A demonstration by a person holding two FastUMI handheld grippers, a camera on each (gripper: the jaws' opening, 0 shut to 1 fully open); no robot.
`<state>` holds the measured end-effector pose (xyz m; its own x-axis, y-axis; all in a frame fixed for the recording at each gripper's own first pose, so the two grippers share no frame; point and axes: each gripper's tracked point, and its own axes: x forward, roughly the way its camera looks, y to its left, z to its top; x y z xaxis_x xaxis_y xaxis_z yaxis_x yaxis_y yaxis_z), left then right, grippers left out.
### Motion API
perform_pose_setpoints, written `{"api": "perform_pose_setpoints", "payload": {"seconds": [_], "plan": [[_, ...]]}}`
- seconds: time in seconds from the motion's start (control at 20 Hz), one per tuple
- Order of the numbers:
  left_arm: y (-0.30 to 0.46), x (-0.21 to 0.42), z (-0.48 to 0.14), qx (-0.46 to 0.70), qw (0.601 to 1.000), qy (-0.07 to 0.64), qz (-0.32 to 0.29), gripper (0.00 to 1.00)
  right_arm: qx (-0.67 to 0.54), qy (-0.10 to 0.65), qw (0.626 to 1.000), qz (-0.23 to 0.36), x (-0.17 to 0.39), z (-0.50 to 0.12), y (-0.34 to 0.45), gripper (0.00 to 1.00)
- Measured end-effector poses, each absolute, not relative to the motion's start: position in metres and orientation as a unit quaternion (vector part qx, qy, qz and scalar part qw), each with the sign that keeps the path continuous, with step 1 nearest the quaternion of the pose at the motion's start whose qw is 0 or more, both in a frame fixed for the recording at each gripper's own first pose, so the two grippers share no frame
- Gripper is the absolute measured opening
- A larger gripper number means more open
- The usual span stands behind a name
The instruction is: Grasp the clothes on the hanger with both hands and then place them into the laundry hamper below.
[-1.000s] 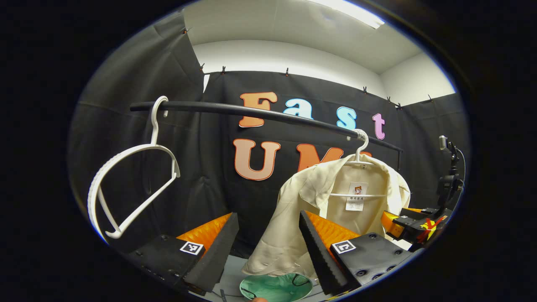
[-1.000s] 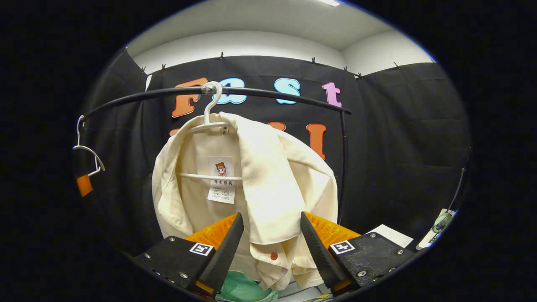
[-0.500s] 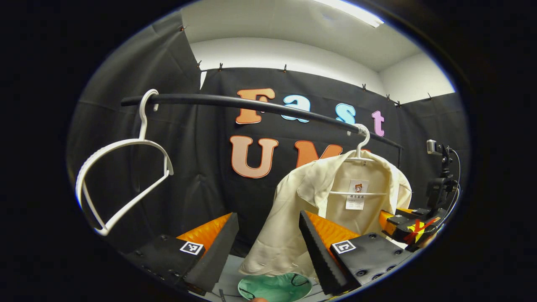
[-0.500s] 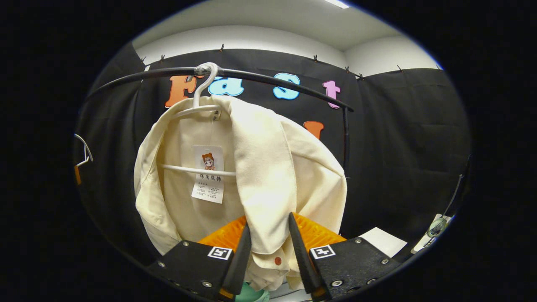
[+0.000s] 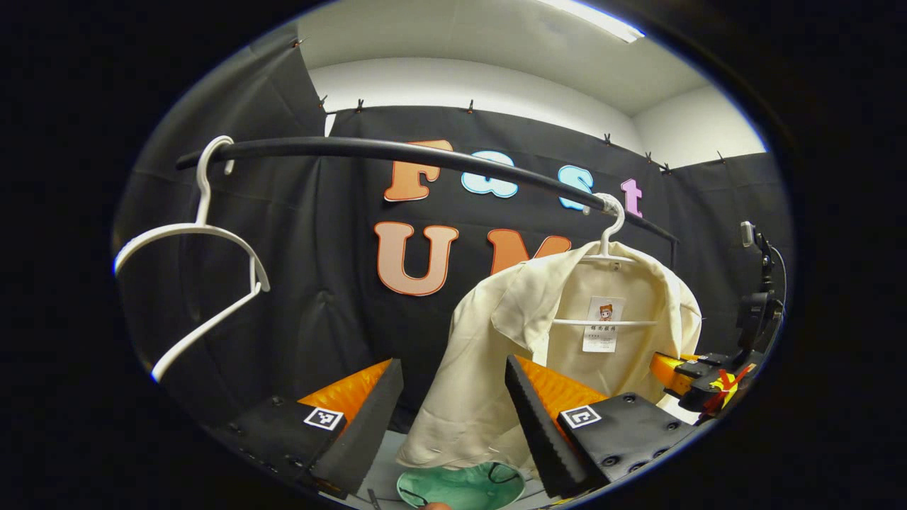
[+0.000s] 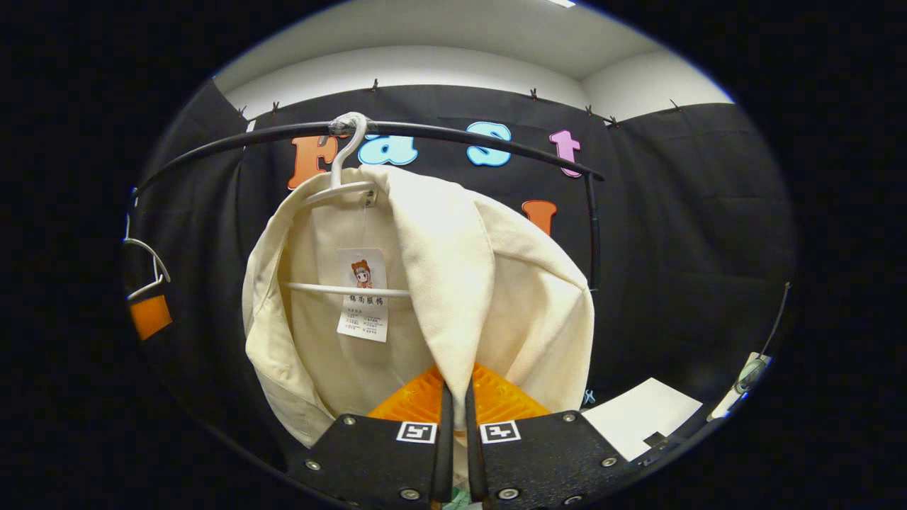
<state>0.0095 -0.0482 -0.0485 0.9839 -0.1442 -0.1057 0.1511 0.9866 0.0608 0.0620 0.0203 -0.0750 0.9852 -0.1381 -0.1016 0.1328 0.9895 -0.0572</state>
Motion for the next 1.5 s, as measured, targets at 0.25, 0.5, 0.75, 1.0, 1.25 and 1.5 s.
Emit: {"api": "perform_pose_setpoints", "payload": {"seconds": [0.25,0.5,0.75,1.0,1.25,1.5], "plan": [[-0.077,0.028,-0.053,0.022,0.993,0.050,-0.103,0.95,-0.009,0.052,0.997,-0.060,0.057,-0.071,0.019,0.03],[-0.104,0.042,-0.058,0.017,0.990,0.049,-0.128,0.95,-0.012,0.054,0.997,-0.054,0.052,-0.069,0.020,0.03],[-0.131,0.044,-0.072,0.014,0.984,0.064,-0.163,0.96,-0.018,0.052,0.997,-0.053,0.042,-0.064,0.019,0.03],[-0.149,0.061,-0.089,0.018,0.981,0.078,-0.177,0.95,-0.019,0.051,0.997,-0.053,0.034,-0.059,0.015,0.03],[-0.158,0.072,-0.107,0.045,0.981,0.085,-0.171,0.94,-0.007,0.048,0.997,-0.056,0.028,-0.052,0.006,0.03],[-0.166,0.078,-0.126,0.067,0.978,0.099,-0.173,0.96,-0.001,0.044,0.998,-0.054,0.020,-0.047,0.003,0.03]]}}
